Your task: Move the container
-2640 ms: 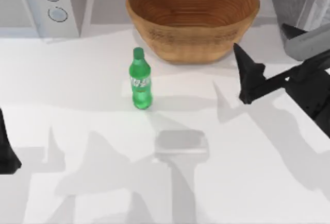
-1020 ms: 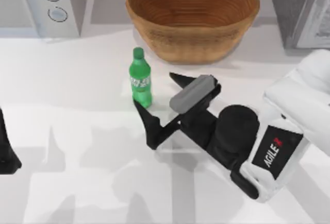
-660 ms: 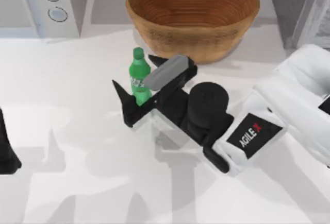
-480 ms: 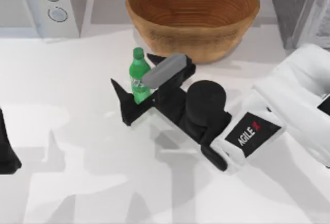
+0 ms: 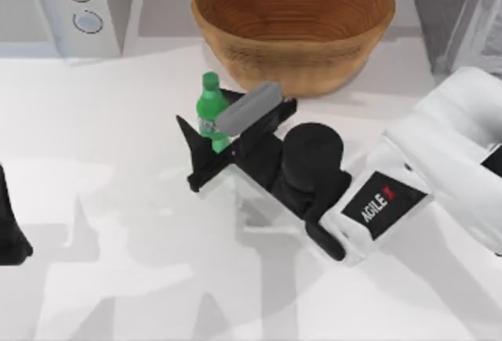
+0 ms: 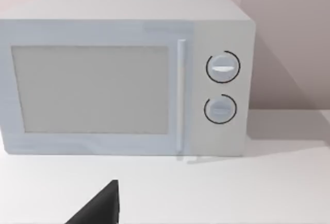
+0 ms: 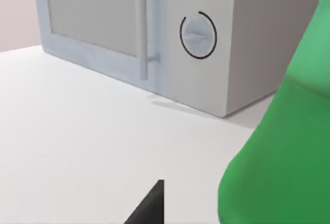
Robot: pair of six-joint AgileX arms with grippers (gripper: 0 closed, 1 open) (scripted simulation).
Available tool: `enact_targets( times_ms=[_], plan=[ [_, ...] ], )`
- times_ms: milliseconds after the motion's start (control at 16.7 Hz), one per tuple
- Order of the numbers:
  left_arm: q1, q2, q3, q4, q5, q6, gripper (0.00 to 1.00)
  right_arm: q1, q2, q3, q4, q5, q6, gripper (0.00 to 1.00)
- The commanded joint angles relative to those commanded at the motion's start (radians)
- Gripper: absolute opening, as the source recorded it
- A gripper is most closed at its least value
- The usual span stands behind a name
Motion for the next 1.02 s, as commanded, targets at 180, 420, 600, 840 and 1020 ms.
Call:
enact_targets(
  times_ms=[180, 420, 600, 840, 1020],
  plan=[
    [0.000, 0.000, 0.000, 0.000, 0.000, 0.000, 1.00, 0.000, 0.000, 0.000, 0.000, 0.000, 0.000, 0.32],
    [0.000, 0.000, 0.000, 0.000, 0.000, 0.000, 1.00, 0.000, 0.000, 0.000, 0.000, 0.000, 0.000, 0.02],
    [0.000, 0.000, 0.000, 0.000, 0.000, 0.000, 1.00, 0.000, 0.000, 0.000, 0.000, 0.000, 0.000, 0.00],
    [0.000, 0.000, 0.000, 0.000, 0.000, 0.000, 1.00, 0.000, 0.000, 0.000, 0.000, 0.000, 0.000, 0.00],
    [0.000, 0.000, 0.000, 0.000, 0.000, 0.000, 1.00, -0.004, -0.002, -0.002, 0.001, -0.002, 0.002, 0.00]
  ],
)
